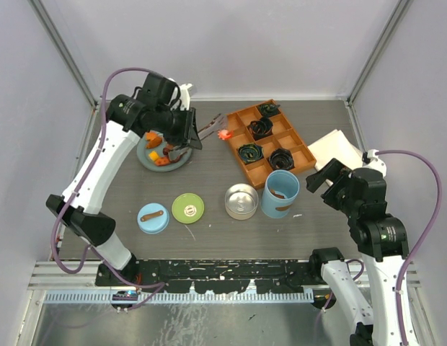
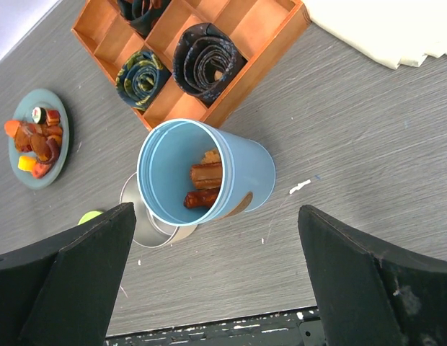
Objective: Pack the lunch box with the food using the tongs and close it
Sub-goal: Place the fake food in the packing box.
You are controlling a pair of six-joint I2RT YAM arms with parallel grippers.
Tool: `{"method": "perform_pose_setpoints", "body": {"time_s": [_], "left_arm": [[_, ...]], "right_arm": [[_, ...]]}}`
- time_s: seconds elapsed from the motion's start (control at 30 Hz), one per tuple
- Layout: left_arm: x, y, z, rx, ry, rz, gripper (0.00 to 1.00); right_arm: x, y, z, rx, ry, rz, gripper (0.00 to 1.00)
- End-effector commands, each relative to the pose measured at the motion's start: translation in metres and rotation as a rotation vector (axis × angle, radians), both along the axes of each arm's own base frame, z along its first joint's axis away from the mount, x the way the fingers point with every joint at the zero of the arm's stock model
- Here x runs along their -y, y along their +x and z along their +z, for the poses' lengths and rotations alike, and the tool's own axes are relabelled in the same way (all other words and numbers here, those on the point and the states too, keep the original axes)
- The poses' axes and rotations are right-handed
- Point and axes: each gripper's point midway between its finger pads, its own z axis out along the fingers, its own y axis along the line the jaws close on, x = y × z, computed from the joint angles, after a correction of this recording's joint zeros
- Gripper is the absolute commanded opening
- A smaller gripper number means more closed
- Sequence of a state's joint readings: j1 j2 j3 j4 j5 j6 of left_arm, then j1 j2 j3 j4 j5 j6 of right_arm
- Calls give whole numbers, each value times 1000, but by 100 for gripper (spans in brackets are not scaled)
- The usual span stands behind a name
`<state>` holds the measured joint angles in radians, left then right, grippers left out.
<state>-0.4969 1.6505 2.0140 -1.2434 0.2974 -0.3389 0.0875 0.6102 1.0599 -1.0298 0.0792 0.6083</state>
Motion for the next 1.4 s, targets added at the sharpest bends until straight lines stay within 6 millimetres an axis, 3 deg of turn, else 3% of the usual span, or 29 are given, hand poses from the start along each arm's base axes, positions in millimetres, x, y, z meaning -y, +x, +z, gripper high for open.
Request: {"method": "perform_pose_setpoints", "body": {"time_s": [0.0,0.1,0.3,0.53,0.8,1.13,1.37], "left_arm": [[14,-14,28,109,-26,-64,10],[33,-28,29,126,-22,-110,10],[91,-65,20,153,-40,-223,10],[130,-88,8,156,-12,-305,11],[148,-105,-11,139,63,-368,11],[153,-104,-21,143,104,-390,15],[155,-107,-29,126,125,-405,22]], "right_arm": [[7,1,14,56,-12,-34,100],[6,1,13,55,-9,-35,100],[8,1,15,60,-4,-47,100],[10,1,17,63,-14,-58,100],[16,-2,19,80,-22,-88,100],[17,-4,22,88,-20,-100,100],[17,-4,22,87,-18,-101,100]]}}
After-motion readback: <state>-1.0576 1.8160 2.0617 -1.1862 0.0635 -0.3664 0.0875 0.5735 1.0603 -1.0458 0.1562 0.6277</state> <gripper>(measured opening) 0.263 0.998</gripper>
